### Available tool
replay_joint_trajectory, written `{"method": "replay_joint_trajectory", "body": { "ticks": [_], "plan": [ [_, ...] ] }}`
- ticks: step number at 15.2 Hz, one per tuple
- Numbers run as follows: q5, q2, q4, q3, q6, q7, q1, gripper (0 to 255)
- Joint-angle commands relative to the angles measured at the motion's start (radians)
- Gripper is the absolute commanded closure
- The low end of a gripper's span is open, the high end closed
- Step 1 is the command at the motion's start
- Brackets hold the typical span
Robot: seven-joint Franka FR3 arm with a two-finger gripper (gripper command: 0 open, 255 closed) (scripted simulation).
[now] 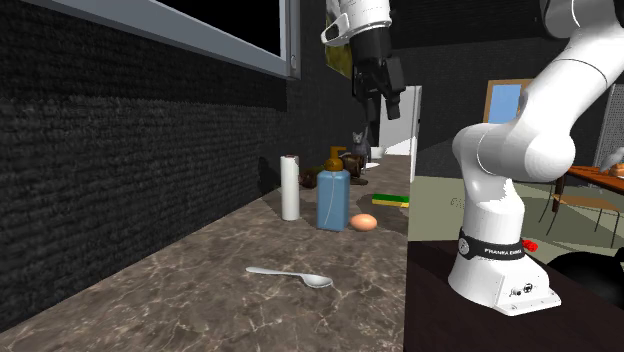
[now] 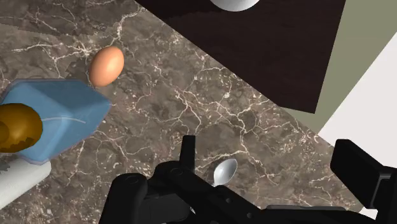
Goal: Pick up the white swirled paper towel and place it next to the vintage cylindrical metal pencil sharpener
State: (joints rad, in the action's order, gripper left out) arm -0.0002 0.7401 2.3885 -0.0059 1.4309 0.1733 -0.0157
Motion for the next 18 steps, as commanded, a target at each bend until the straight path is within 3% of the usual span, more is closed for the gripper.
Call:
{"method": "replay_joint_trajectory", "body": {
  "ticks": [1,10,18],
  "plan": [
    [0.0,0.0,0.0,0.0,0.0,0.0,0.0,0],
    [-0.151,-0.207,-0.077,-0.177,0.115,0.28,0.035,0],
    [-0.207,-0.463,-0.234,-0.307,0.216,0.521,0.052,0]
  ]
}}
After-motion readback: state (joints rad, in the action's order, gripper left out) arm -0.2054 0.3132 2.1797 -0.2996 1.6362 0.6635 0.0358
